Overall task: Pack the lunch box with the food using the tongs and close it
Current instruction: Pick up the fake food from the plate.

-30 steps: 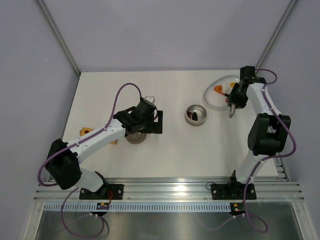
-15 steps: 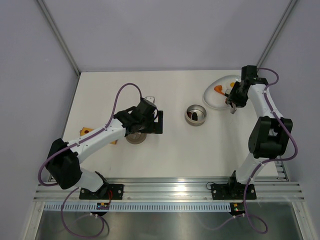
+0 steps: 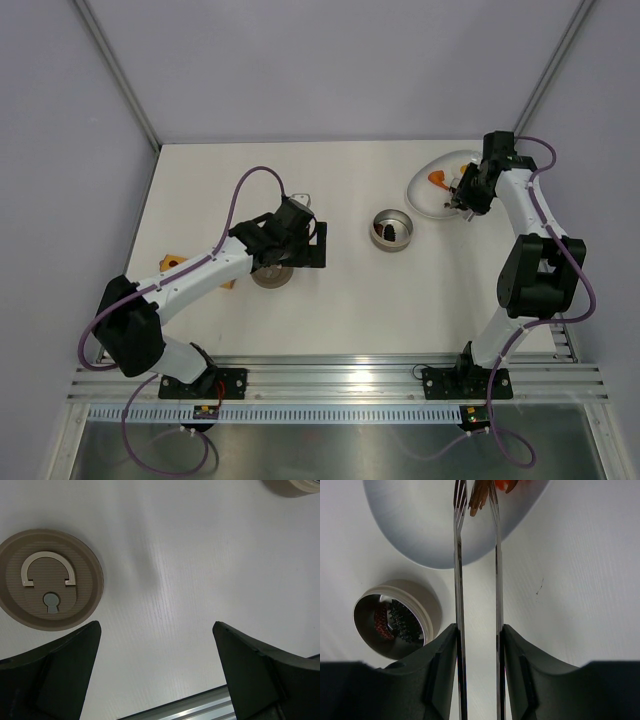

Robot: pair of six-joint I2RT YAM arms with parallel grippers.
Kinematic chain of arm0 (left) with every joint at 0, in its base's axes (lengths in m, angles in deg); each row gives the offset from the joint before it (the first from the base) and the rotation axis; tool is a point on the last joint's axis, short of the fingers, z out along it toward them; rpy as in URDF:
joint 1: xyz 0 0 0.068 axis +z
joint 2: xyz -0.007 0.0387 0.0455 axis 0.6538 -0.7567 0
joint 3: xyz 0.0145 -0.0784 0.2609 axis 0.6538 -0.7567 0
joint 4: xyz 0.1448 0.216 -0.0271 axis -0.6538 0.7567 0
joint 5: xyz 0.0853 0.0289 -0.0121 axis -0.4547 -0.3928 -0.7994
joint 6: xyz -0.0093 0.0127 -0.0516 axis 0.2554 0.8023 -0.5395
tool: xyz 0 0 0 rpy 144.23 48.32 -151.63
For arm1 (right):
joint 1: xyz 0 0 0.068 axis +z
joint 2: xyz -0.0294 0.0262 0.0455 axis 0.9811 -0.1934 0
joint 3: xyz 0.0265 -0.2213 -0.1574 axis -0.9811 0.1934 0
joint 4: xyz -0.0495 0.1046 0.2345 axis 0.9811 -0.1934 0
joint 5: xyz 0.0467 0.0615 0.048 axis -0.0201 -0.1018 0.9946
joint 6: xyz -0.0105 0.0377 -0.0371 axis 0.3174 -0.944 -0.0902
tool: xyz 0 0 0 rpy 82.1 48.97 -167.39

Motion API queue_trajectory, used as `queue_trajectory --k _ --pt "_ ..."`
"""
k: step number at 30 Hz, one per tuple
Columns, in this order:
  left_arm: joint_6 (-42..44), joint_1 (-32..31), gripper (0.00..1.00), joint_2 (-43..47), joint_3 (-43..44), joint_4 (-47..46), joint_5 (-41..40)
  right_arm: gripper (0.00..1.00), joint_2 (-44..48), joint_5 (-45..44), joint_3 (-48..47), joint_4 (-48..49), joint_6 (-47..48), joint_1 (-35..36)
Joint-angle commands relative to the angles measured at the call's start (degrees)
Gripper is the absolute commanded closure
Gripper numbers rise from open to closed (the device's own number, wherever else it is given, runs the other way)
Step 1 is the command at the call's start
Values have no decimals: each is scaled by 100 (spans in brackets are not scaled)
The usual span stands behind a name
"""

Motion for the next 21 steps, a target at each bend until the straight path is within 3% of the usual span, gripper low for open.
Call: queue_trajectory --k 1,21 --pt "40 22 1 -18 187 -219 82 53 231 64 40 103 25 -17" --pt "22 22 1 25 90 -237 82 54 -191 64 -153 129 -19 149"
